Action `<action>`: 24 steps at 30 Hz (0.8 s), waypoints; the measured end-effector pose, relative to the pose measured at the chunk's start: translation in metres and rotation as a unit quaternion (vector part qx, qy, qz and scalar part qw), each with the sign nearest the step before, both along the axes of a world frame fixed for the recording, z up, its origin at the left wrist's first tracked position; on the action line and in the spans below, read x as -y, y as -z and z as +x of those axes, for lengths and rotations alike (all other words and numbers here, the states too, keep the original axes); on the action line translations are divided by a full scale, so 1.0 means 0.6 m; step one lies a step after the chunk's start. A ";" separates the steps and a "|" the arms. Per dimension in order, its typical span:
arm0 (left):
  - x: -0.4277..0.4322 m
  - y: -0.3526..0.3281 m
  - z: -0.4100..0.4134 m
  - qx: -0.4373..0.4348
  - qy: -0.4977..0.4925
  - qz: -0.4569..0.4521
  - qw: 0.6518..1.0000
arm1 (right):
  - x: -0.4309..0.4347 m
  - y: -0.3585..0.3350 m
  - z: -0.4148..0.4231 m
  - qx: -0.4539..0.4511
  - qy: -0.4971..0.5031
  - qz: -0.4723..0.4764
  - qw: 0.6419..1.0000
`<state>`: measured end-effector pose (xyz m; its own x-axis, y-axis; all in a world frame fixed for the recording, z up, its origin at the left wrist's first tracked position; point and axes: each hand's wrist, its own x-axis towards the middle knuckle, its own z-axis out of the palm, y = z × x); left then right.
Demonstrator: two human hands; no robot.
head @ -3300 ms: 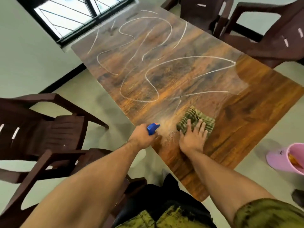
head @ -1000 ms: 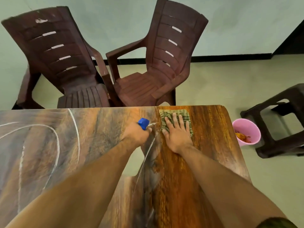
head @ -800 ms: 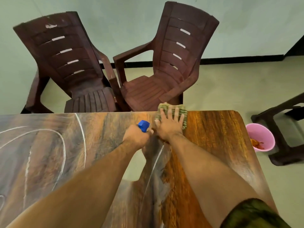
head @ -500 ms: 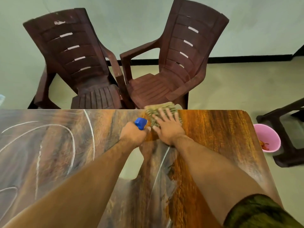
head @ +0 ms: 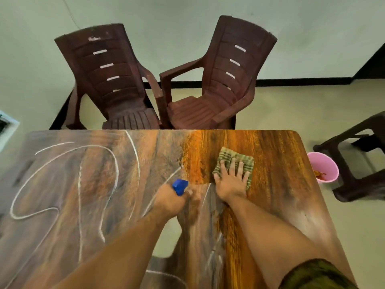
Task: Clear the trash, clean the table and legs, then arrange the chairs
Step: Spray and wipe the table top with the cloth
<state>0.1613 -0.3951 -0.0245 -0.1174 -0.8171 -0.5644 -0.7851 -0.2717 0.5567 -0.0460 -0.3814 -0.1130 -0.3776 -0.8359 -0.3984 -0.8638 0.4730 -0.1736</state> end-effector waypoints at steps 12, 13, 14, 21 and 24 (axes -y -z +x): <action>-0.160 0.012 0.100 -0.064 0.093 0.043 0.993 | -0.293 -0.020 0.169 0.037 0.022 0.005 0.999; -0.173 0.015 0.106 -0.065 0.106 0.044 0.991 | -0.313 -0.021 0.209 0.040 -0.031 0.003 0.999; -0.187 0.021 0.113 -0.059 0.122 0.046 0.990 | -0.339 -0.018 0.244 0.042 -0.106 -0.002 0.993; -0.279 0.048 0.186 -0.023 0.214 0.089 0.973 | -0.546 0.009 0.245 -0.008 0.005 -0.013 1.000; -0.328 0.054 0.216 -0.020 0.275 0.109 0.955 | -0.550 -0.001 0.308 -0.016 0.147 0.000 0.989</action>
<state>0.2907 -0.1981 -0.0567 -0.5203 -0.4900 -0.6995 -0.8213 0.0624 0.5671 0.1387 -0.0511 -0.1124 -0.6166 -0.6881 -0.3825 -0.6938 0.7046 -0.1491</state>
